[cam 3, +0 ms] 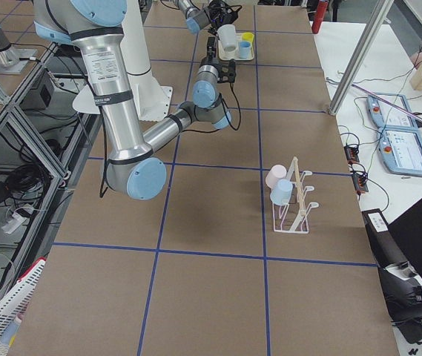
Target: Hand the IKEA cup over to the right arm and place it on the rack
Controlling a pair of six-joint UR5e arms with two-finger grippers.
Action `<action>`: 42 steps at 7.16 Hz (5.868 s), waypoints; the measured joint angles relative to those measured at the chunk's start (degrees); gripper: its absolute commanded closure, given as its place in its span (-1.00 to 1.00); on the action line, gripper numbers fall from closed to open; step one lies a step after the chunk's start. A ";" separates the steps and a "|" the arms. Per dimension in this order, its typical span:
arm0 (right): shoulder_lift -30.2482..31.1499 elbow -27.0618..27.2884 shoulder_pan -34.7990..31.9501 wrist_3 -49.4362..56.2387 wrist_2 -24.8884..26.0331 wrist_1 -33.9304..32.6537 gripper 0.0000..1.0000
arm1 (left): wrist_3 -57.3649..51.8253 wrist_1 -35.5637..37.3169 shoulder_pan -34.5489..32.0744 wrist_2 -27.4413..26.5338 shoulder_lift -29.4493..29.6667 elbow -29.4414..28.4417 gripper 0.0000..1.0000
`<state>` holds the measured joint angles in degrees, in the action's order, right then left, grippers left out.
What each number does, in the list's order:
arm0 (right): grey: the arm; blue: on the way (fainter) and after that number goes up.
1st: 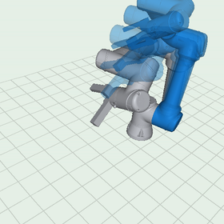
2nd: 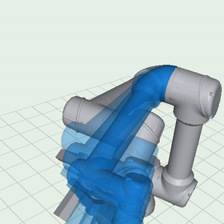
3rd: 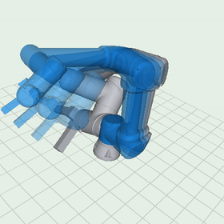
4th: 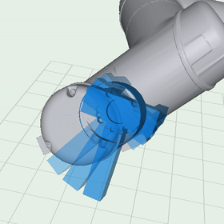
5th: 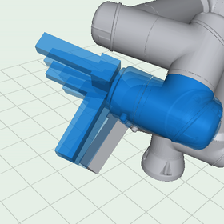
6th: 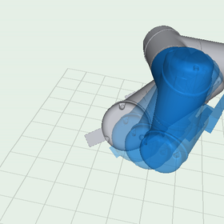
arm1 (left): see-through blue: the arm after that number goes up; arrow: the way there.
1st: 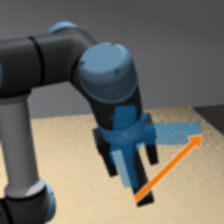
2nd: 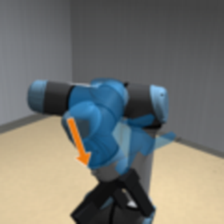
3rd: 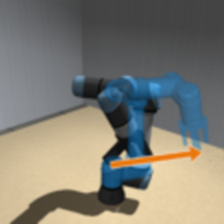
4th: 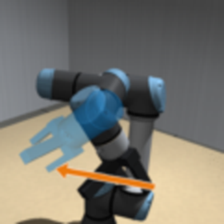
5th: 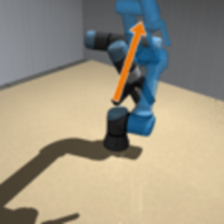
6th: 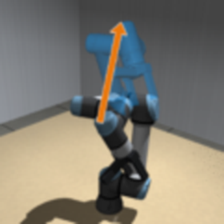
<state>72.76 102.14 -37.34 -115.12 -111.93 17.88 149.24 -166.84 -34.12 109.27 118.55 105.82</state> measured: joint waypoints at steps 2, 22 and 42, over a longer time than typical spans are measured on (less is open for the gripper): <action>-0.60 -0.13 2.50 -0.67 5.16 2.21 -0.96 | 4.70 -5.58 0.83 -0.50 -0.10 -0.64 1.00; -3.15 -0.21 7.78 -1.09 12.09 7.11 0.29 | 9.17 -11.03 6.63 -0.64 1.00 0.77 -1.00; 15.30 -2.87 -44.24 79.48 -22.28 -63.86 0.39 | -60.64 42.54 -22.51 9.51 -11.39 1.90 -1.00</action>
<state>88.06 99.27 -81.58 -35.64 -134.21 -45.97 88.60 -124.30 -56.63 118.78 107.15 107.72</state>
